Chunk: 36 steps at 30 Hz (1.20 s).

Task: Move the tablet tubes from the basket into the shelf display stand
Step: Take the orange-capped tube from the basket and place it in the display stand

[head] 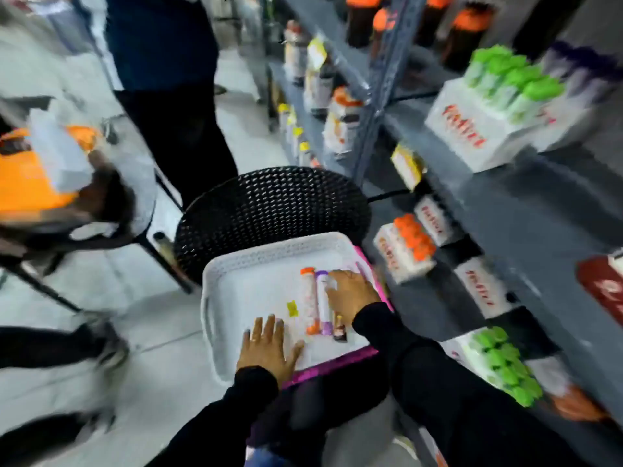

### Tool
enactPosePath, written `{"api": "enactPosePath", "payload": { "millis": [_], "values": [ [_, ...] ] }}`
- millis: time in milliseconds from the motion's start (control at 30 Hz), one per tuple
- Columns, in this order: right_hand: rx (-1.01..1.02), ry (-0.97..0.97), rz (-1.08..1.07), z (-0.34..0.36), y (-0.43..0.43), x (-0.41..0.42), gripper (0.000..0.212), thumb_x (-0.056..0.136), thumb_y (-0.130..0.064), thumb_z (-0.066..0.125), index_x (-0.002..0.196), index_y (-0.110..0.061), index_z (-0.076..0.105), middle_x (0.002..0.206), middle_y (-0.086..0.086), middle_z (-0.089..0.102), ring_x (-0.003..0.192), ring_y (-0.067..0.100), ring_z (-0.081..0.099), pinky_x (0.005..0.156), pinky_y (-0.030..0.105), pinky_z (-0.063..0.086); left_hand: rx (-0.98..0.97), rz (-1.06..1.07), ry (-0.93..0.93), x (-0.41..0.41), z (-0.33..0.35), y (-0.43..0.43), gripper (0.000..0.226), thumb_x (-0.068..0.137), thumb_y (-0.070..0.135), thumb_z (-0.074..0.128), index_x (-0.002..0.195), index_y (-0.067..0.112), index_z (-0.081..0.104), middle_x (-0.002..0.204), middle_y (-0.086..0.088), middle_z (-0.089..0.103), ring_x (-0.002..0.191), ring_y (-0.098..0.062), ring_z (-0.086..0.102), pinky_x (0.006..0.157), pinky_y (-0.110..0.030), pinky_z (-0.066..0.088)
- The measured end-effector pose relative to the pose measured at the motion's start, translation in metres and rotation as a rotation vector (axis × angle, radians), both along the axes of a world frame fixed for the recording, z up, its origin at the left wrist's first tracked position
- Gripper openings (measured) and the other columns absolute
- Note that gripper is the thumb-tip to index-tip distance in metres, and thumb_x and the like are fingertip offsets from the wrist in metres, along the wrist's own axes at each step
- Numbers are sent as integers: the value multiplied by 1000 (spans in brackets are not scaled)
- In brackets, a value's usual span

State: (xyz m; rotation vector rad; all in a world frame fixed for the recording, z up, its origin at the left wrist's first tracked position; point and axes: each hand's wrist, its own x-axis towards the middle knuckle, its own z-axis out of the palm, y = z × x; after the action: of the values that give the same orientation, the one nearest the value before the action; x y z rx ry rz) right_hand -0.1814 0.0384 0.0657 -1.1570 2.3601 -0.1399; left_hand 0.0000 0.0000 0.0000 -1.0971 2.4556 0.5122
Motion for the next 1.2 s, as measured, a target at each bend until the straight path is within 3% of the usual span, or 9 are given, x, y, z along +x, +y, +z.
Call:
{"api": "enactPosePath", "payload": {
  "millis": [133,267,367,600,833,967,1067,1133,1200],
  "values": [
    [133,-48,48,-28,-21,24,37,96,-23,46,130,-8,50,130,18,59,119,33,56,100,39,45,72,-9,10,25,-15,16,106,56,64,-19,146,18,15,156,-3,11,142,-23,6,115,-42,5],
    [199,-24,7,-50,-37,43,37,98,-24,46,130,-4,48,128,20,59,118,35,58,95,38,49,98,-31,-19,30,-19,16,69,89,62,11,146,22,16,156,-1,11,142,-21,5,115,-43,3],
    [248,42,-32,-61,-50,40,41,100,-22,44,135,-2,41,133,19,54,121,34,55,97,40,48,124,-34,-33,32,-24,15,65,92,60,16,146,23,17,156,-1,11,142,-21,6,116,-43,5],
    [215,-117,-161,-68,-66,43,72,87,-22,63,143,-2,23,130,22,57,118,38,56,95,42,48,97,-73,-13,36,-32,15,66,89,64,13,140,25,31,153,-3,23,139,-25,17,113,-42,17],
    [-46,-236,-278,-41,-63,33,59,76,-22,70,124,-8,39,115,18,62,101,38,61,85,43,55,126,-100,-41,36,-29,12,61,92,60,15,139,25,32,155,-5,18,140,-26,14,113,-40,21],
    [-244,-486,-469,-12,-47,14,9,75,-21,66,78,-14,61,75,16,70,66,28,71,70,37,61,118,-105,-45,36,-30,13,67,89,64,8,139,27,35,154,-3,20,140,-25,16,113,-39,21],
    [-377,-566,-619,12,-26,5,34,79,-30,67,51,-14,57,53,9,64,44,9,63,56,20,57,82,-87,-52,33,-29,17,86,79,72,-8,138,28,35,154,-1,22,139,-23,19,114,-40,16],
    [-430,-436,-594,30,-9,-1,36,83,-32,67,55,-11,55,56,6,58,50,14,57,52,18,44,56,-59,-35,27,-25,20,85,79,70,-7,141,26,31,154,0,23,139,-20,19,115,-40,9],
    [-434,-279,-524,51,9,-10,24,80,-30,68,69,-13,55,68,3,56,67,21,52,62,24,39,33,-82,0,14,-19,25,109,62,75,-25,143,24,26,154,-1,22,140,-19,17,116,-39,5]
  ]
}}
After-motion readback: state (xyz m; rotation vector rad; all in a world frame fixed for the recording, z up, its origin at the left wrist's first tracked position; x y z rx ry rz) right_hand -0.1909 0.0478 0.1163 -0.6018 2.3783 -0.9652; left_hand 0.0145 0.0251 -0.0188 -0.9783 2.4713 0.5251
